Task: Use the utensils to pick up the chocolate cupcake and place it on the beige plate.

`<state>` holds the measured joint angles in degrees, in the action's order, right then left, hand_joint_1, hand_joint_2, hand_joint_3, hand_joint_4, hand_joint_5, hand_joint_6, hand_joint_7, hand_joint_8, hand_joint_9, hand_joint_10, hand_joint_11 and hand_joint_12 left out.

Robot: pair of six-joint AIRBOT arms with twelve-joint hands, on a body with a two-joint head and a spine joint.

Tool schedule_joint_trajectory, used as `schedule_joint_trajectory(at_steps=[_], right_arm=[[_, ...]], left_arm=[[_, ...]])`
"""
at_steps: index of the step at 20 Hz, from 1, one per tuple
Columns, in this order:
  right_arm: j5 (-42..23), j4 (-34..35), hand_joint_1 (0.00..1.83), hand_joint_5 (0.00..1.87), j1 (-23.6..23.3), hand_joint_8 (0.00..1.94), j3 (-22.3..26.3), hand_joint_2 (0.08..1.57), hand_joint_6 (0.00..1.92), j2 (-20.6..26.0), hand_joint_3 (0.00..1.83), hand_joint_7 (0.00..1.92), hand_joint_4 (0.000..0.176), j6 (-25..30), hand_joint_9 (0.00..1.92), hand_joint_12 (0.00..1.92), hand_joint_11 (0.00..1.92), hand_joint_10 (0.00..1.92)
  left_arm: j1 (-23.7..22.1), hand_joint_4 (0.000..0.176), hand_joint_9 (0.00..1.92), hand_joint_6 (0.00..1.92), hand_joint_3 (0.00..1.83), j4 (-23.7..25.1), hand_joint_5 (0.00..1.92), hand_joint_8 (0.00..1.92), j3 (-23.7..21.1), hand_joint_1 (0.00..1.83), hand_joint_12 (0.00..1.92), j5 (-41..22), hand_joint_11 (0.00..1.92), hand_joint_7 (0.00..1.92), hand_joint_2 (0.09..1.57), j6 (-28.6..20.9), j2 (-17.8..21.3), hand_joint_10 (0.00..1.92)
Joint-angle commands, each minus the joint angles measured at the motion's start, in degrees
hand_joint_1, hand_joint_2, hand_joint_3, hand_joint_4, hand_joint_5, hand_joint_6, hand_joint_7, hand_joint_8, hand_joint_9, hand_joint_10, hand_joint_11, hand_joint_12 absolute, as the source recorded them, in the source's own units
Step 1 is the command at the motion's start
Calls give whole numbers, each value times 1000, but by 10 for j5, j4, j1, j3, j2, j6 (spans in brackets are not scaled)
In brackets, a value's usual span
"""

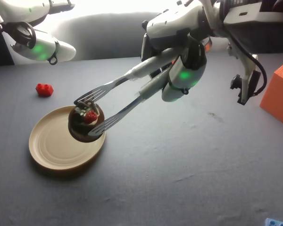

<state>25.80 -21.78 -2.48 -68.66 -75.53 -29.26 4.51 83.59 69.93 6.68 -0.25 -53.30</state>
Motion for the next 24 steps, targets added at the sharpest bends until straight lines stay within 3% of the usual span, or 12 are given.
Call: schedule_joint_trajectory(at_steps=[1,24], right_arm=[[-49,-8,1236,836,-5,739,0,1115,1169,5,0,1147,0,2,609,818,0,0],[-140,-5,1236,835,39,740,-9,1115,1169,11,0,1147,0,-26,609,818,0,0]], left_arm=[[-8,0,36,0,0,11,108,0,5,5,120,6,0,66,1222,2,10,0],[-14,0,36,0,0,11,108,0,46,5,120,11,0,66,1222,2,7,0]])
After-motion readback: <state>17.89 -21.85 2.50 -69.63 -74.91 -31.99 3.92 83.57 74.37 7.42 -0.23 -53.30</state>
